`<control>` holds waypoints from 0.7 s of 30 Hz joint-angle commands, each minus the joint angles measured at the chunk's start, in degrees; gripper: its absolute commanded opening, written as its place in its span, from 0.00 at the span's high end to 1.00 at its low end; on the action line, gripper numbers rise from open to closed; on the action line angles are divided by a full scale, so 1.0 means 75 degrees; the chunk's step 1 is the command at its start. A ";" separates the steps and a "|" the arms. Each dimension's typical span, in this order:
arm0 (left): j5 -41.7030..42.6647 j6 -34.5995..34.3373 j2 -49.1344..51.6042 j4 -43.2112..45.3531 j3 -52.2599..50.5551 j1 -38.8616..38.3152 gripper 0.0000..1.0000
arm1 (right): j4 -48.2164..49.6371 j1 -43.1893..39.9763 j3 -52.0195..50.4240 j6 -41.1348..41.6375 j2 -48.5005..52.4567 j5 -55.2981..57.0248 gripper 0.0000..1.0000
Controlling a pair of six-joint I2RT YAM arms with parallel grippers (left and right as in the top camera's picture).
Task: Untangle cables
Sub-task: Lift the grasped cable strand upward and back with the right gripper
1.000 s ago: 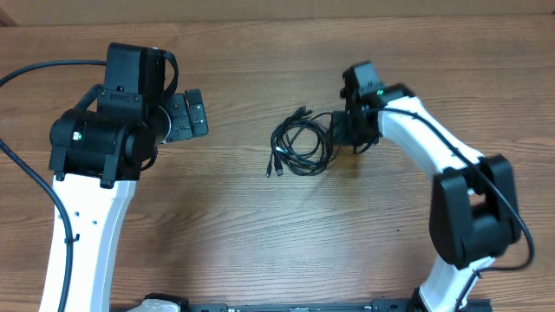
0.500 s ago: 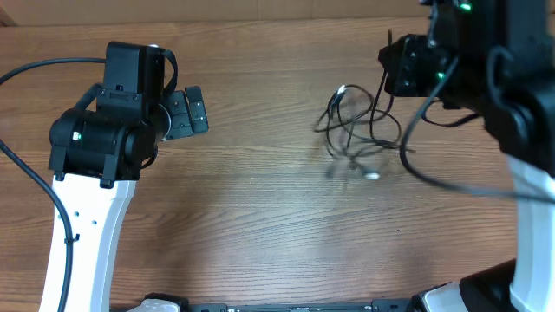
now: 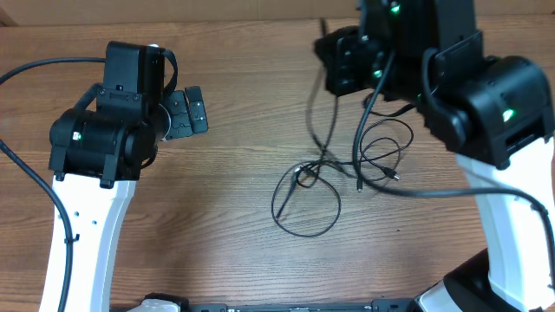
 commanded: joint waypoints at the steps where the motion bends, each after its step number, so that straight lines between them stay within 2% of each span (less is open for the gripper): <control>1: -0.0131 0.0178 -0.0149 -0.0017 0.0172 -0.0006 0.00 | 0.0283 0.0562 0.0058 -0.0023 -0.0122 -0.0481 0.96; 5: -0.0189 0.0181 -0.0149 -0.0017 0.0172 -0.0006 0.00 | 0.0740 0.1396 0.0076 -0.0122 -0.0122 -0.0306 0.96; 8: -0.0294 0.0341 -0.0149 -0.0073 0.0175 -0.0006 0.00 | 0.1087 0.1623 0.0746 -0.0213 -0.0137 0.1399 0.96; 15: -0.0297 0.0350 -0.0149 -0.0358 0.0172 -0.0006 0.00 | 0.1880 0.0737 0.2340 -0.0927 -0.0134 0.2766 0.96; 21: -0.0277 0.0347 -0.0149 -0.0376 0.0175 -0.0006 0.00 | 0.3066 -0.0166 0.2340 -0.1632 0.0169 0.3057 0.96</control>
